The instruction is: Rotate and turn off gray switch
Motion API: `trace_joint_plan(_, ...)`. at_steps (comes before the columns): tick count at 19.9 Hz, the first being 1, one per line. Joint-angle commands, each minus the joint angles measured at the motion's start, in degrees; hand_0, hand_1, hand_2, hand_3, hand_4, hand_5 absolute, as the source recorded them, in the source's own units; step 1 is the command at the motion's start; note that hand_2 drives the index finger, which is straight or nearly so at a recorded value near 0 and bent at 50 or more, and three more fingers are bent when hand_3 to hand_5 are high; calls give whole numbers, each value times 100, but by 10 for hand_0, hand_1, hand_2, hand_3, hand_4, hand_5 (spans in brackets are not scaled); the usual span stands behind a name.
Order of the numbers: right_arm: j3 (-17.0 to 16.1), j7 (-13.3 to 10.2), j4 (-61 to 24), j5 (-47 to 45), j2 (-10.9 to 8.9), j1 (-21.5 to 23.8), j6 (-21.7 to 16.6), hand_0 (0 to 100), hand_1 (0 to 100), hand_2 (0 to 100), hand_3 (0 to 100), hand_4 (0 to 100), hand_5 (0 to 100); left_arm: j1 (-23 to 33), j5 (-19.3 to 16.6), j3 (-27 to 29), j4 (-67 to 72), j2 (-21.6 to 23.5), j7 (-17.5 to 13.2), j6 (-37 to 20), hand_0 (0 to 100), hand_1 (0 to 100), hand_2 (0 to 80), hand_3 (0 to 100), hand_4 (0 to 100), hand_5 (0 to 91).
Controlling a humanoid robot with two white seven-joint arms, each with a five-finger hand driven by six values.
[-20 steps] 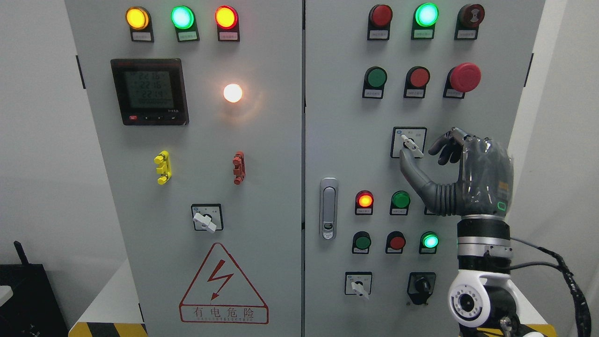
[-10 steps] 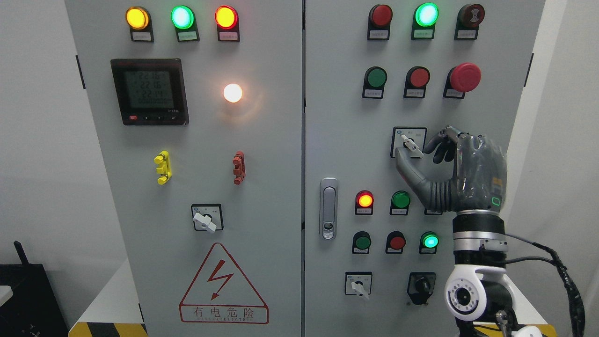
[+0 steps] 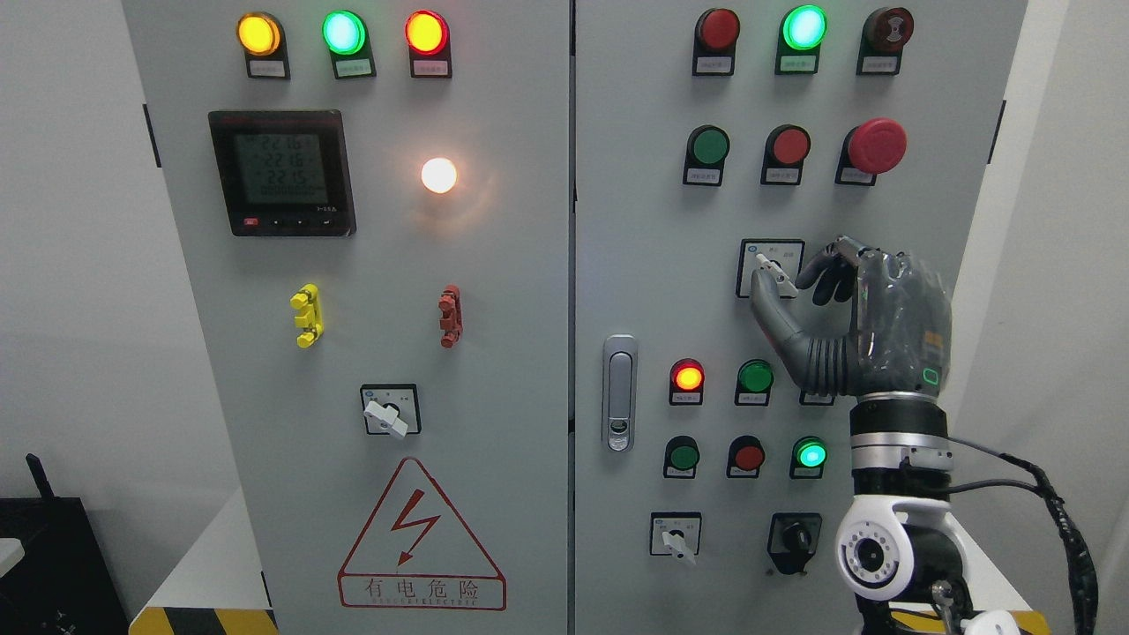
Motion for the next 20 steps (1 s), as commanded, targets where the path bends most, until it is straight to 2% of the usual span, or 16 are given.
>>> trace_joint_plan(1,5,3,24,-1,-124,-6,6,303,393,676,827,832,1000,-1,-44,185,132,0,31,5,120,389,0,0,0,0)
trace_joint_plan(9,5,3,24,8,-98,-6,6,312,385,679,834,840,1000,-1,-44,185,132,0,22,5,120,389,0,0,0,0)
trace_joint_plan(16,92,12,33,52,-80,-41,6,230,403,673,835,843,1000,-1,-44,176,132,0,22,5,120,389,0,0,0,0)
trace_joint_plan(20,110,12,42,52,-80,-50,6,217,417,673,833,843,1000,-1,-44,176,132,0,22,5,120,389,0,0,0,0)
